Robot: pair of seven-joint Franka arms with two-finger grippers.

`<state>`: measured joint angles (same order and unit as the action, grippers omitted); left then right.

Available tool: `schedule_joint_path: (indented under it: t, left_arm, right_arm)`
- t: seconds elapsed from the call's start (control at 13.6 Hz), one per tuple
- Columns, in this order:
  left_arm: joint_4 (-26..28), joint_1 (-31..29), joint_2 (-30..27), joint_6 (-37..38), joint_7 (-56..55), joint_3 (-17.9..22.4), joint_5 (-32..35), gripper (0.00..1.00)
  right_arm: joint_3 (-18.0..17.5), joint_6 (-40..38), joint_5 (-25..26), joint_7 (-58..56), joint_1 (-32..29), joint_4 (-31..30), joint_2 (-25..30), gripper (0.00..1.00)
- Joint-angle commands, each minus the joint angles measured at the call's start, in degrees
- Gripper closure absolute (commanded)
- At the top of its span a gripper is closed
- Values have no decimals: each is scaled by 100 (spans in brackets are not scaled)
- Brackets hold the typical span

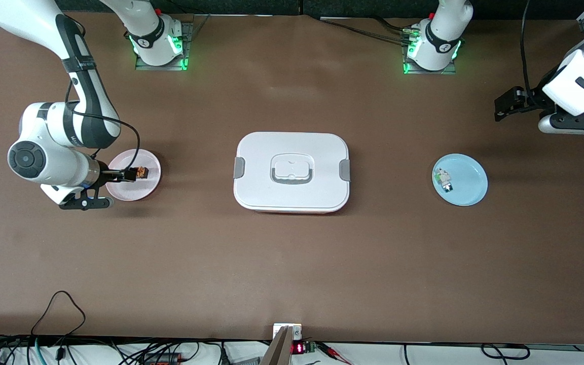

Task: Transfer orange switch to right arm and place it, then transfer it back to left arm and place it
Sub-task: 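Reach the right gripper down to the black-orange switch on the white plate, then close the right gripper on the black-orange switch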

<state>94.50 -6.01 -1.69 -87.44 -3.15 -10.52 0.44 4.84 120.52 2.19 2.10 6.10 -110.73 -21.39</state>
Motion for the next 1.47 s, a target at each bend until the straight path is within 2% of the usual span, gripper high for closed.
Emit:
schedule_joint_path:
  t: [0.0,0.15,0.37,1.4]
  left_arm:
    - [-55,-23,19,25,25,-37,106,0]
    - [-55,-23,19,25,42,-37,106,0]
    - [-55,-23,19,25,51,-29,106,0]
    - [-55,-32,19,42,60,-29,106,0]
  right_arm:
    - [-27,295,-34,335,-21,-432,249,0]
    - [-27,585,10,335,-21,-624,223,0]
    - [-27,1611,27,317,-21,-1273,231,0]
    - [-27,1984,27,247,-161,-1750,117,0]
